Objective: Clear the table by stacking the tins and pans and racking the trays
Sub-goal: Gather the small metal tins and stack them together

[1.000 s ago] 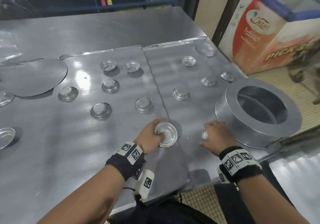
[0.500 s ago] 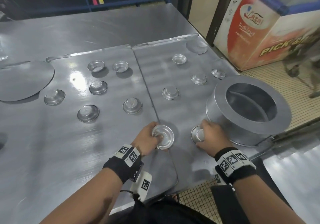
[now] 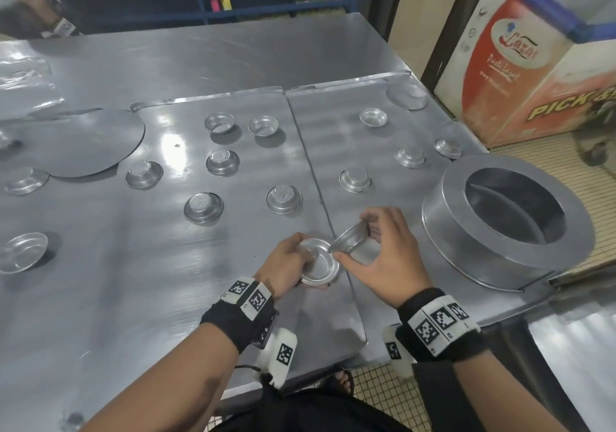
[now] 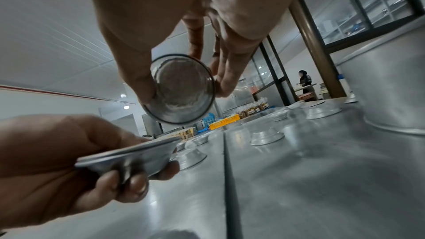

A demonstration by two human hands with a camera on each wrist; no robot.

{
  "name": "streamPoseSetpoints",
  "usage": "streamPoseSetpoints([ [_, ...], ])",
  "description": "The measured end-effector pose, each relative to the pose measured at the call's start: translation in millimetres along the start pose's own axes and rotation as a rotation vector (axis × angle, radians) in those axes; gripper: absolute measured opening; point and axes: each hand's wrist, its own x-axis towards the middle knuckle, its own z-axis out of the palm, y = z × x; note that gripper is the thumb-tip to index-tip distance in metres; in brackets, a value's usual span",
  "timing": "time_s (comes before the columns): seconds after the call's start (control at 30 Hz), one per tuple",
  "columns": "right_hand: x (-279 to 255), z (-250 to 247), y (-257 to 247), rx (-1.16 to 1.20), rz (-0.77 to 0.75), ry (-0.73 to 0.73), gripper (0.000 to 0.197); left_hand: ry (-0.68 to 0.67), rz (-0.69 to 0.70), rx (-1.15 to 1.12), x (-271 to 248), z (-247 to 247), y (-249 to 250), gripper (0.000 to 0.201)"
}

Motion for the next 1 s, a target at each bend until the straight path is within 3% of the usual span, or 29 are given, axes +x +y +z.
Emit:
streamPoseSetpoints([
  [0.23, -9, 33, -21, 0.169, -0.023, -0.074, 0.063, 0.006, -0.008, -0.161, -20, -22, 7, 0.044],
  [0.43, -14, 61, -37, 0.21, -0.01, -0.183, 0.055, 0.065, 0.005, -0.128, -32, -44, 3, 0.025],
  [0.6, -18, 83, -45, 0.219, -0.001, -0.28, 0.051, 0.116, 0.063, -0.036, -39, -65, -4, 0.033],
  [0.73, -19, 96, -50, 0.187, -0.019, -0.349, 0.046, 0.13, 0.087, -0.015, -43, -83, -11, 0.027],
  [0.9, -20, 108, -61, 0.115, -0.045, -0.428, 0.076, 0.142, 0.103, 0.002, -49, -101, -14, 0.029],
  [1.0, -17, 113, -70, 0.05, -0.057, -0.456, 0.079, 0.156, 0.126, 0.055, -50, -113, -18, 0.019],
])
